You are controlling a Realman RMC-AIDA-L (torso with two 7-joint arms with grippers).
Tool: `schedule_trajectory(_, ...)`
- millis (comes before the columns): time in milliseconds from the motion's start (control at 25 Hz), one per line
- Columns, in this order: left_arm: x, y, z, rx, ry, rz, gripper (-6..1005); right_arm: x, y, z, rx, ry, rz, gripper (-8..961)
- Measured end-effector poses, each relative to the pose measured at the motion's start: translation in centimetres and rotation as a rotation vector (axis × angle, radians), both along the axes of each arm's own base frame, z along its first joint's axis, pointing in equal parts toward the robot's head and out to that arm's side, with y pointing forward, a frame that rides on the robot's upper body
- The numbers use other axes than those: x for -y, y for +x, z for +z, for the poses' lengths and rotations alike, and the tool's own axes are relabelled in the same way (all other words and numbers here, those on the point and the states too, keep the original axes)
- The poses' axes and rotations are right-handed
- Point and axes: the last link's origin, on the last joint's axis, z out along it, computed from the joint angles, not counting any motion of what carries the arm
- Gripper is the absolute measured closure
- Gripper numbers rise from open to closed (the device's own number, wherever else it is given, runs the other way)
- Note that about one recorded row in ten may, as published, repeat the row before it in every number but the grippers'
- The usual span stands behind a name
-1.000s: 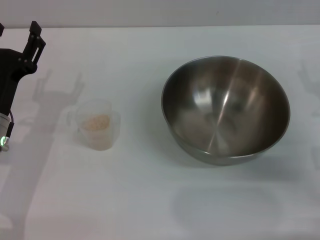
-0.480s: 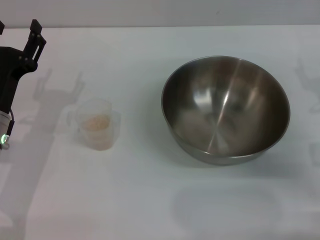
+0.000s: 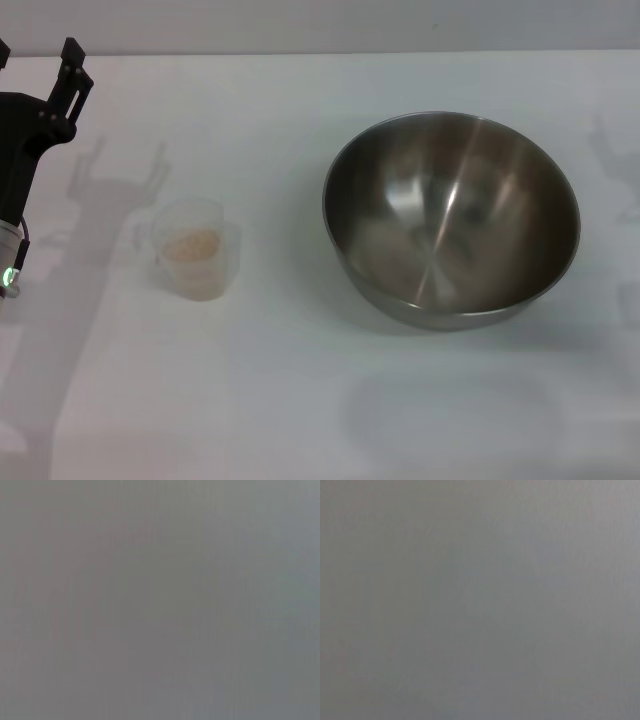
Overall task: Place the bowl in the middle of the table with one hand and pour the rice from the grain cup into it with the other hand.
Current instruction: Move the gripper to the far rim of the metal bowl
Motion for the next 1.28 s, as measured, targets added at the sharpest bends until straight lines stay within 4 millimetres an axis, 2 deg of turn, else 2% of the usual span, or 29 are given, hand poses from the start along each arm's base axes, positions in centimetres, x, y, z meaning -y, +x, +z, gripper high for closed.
schedule_trajectory(600,0.0,0.1,-0.1,0.003,-0.004,-0.003,217,-0.3,-0.2,-0.3,0.013,-0.014,-0.001,137)
schedule_trajectory(800,0.0,0.1,-0.1,0.003,-0.005,-0.005,219,-1.7,-1.0,-0.2,0.030,-0.017,-0.003,136)
schedule_trajectory(840,0.0,0.2,-0.1,0.005,-0.005,-0.007,220,-2.8,-1.6,-0.7,0.006,-0.054,-0.016,136)
schedule_trajectory(920,0.0,0.2,-0.1,0.007,-0.003,-0.009,221,-3.5,-2.0,-1.1,-0.010,-0.081,-0.029,136)
schedule_trajectory(960,0.0,0.3,-0.1,0.007,-0.003,-0.010,221,-4.9,-3.4,-2.0,-0.055,-0.139,-0.039,136)
schedule_trajectory(1000,0.0,0.3,-0.1,0.007,-0.003,-0.010,222,-4.9,-3.4,-2.0,-0.055,-0.139,-0.039,136)
schedule_trajectory(1120,-0.1,0.3,0.0,0.008,0.001,-0.011,223,-6.1,-5.8,-3.5,-0.129,-0.248,-0.061,136)
schedule_trajectory(1160,-0.1,0.2,0.1,0.009,0.002,-0.011,223,-6.5,-7.3,-4.4,-0.175,-0.338,-0.088,137)
schedule_trajectory(1200,-0.1,0.2,0.1,0.011,0.004,-0.012,224,-6.5,-7.3,-4.4,-0.175,-0.338,-0.088,137)
schedule_trajectory(1280,-0.1,0.2,0.2,0.016,0.005,-0.011,225,-6.6,-8.7,-5.3,-0.209,-0.432,-0.124,137)
